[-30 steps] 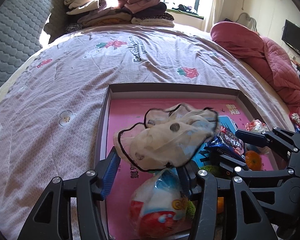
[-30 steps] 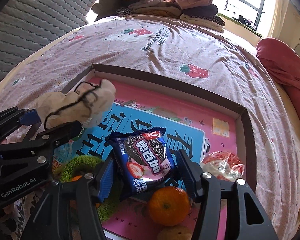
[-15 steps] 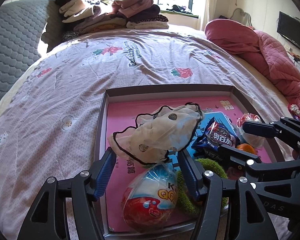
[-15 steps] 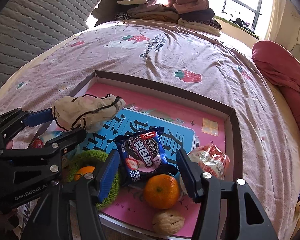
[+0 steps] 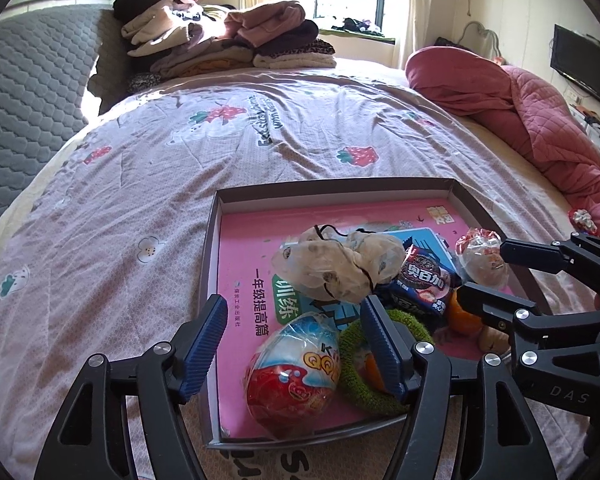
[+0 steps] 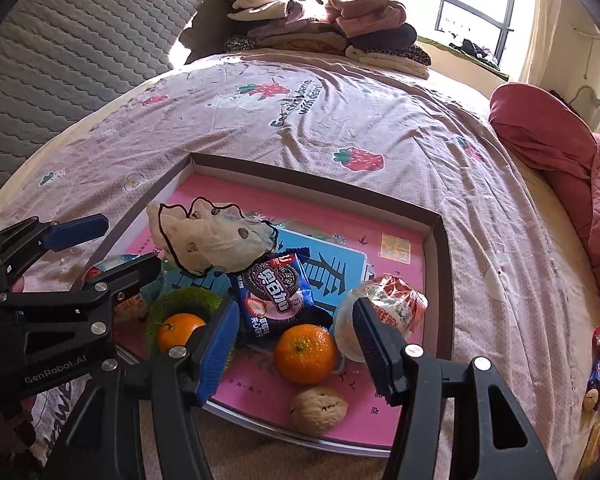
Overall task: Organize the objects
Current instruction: 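Open left gripper to release the scrunchie while right gripper releases the biscuit pack, then withdraw both open grippers back from the tray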
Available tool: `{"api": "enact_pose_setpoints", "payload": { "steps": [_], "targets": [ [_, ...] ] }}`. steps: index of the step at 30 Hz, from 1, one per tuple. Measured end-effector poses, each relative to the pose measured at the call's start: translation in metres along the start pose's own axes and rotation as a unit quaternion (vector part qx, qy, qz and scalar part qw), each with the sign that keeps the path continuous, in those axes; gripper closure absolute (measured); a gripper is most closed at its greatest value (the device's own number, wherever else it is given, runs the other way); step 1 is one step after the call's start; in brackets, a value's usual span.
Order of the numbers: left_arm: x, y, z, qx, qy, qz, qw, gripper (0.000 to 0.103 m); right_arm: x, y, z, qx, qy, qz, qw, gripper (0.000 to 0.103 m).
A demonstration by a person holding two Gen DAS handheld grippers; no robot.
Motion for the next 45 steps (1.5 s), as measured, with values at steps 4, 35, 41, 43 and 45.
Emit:
{"api": "enact_pose_setpoints", "payload": {
  "steps": [4, 35, 41, 43, 45],
  "targets": [
    [0.003, -0.011, 0.001, 0.006, 0.0, 0.003, 1.0, 0.033, 0.004, -0.011, 0.0, 0.008, 0.004, -0.001, 1.0, 0.044],
    [0.019, -0.099, -0.014, 0.05, -0.038, 0.011, 0.9979, 0.029, 0.011, -0.086, -0.006, 0.063, 0.035, 0.016, 0.997, 0.042],
    [0.02, -0.12, -0.016, 0.064, -0.048, 0.006, 0.9967, 0.029, 0.011, -0.103, -0.008, 0.076, 0.04, 0.018, 0.996, 0.042],
    [0.021, -0.126, -0.017, 0.068, -0.048, 0.007, 0.9965, 0.029, 0.011, -0.108, -0.009, 0.079, 0.042, 0.018, 0.996, 0.042],
    [0.021, -0.132, -0.018, 0.072, -0.048, 0.008, 0.9962, 0.029, 0.01, -0.113, -0.011, 0.084, 0.044, 0.019, 0.995, 0.042]
  ]
}}
Point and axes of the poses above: each gripper's, at about its wrist camera, not at the fingertips, and y roughly the way its jaws point, x to its right, z to its top, the point moved 8 cm from there along y, roughly the way its jaws point, and after that the axes turned 7 degrees about -z, right-handed, at the moved point
